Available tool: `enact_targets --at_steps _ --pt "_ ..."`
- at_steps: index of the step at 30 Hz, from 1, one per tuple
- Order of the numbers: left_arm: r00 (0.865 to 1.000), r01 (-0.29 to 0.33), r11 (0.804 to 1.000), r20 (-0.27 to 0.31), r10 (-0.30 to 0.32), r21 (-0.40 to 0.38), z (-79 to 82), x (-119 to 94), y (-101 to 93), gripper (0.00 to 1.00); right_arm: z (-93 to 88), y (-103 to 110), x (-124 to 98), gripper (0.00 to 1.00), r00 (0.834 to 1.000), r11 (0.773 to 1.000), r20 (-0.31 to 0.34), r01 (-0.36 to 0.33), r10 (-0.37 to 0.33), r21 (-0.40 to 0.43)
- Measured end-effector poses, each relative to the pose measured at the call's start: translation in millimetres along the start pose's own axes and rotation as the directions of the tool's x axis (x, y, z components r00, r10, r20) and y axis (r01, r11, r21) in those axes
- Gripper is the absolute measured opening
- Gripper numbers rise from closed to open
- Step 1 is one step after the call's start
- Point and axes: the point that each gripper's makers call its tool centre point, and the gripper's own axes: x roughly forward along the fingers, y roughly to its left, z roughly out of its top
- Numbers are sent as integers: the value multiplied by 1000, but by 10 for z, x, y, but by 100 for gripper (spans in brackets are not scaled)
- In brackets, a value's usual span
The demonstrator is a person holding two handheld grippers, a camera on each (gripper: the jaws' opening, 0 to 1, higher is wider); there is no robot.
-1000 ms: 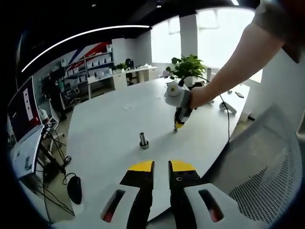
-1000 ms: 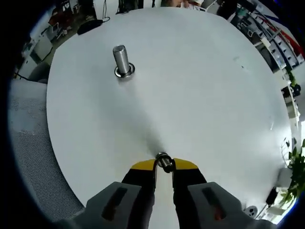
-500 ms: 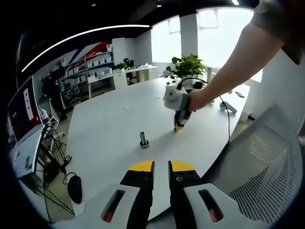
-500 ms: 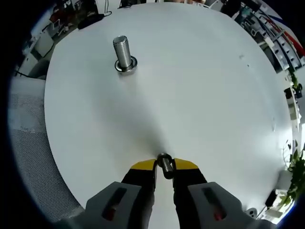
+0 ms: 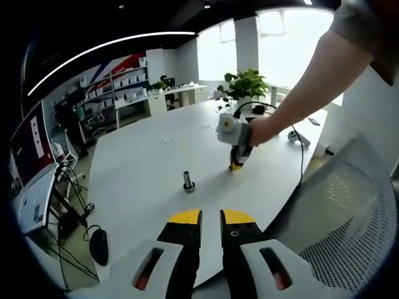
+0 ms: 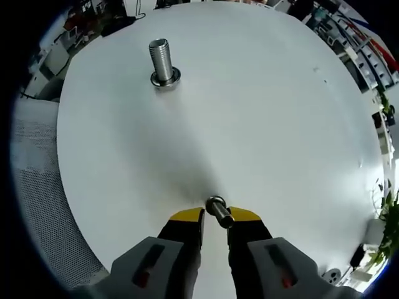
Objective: Place the washer onto the threaded stud by aligning its center hole with the stud, sliding it down to the base, and recovering from edge contact or off-axis alignment until the washer reaches the visible bottom stop.
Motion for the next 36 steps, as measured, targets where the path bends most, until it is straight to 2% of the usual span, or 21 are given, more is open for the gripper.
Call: enact_targets --at_steps 8,20,22,23,25,31,32,33,36 --pt "1000 9 1000 -2 -9 6 -3 4 -26 9 -47 -32 -147 17 999 999 33 14 -16 37" --pt "999 42 999 4 -42 8 3 14 -84 10 -65 1 -519 17 987 994 147 44 -58 100" --pt "999 52 999 6 -52 7 8 15 -101 10 -23 6 -626 17 975 985 210 39 -74 169" --pt "998 57 998 6 -57 6 6 15 -109 10 2 22 -710 17 963 975 256 22 -80 222" --pt "998 66 998 8 -66 8 14 15 -124 10 4 -9 -831 17 943 965 311 32 -115 261" --pt "997 81 997 18 -81 12 33 12 -155 10 -181 58 -1037 17 931 961 331 64 -155 269" --pt "996 83 996 18 -83 12 33 12 -158 10 -176 57 -1102 17 916 949 363 54 -172 312" --pt "996 86 996 18 -87 12 32 14 -164 10 -179 61 -1144 17 908 945 378 53 -180 323" --pt "995 93 995 20 -94 17 35 18 -176 10 -236 125 -1295 17 895 940 401 54 -195 337"
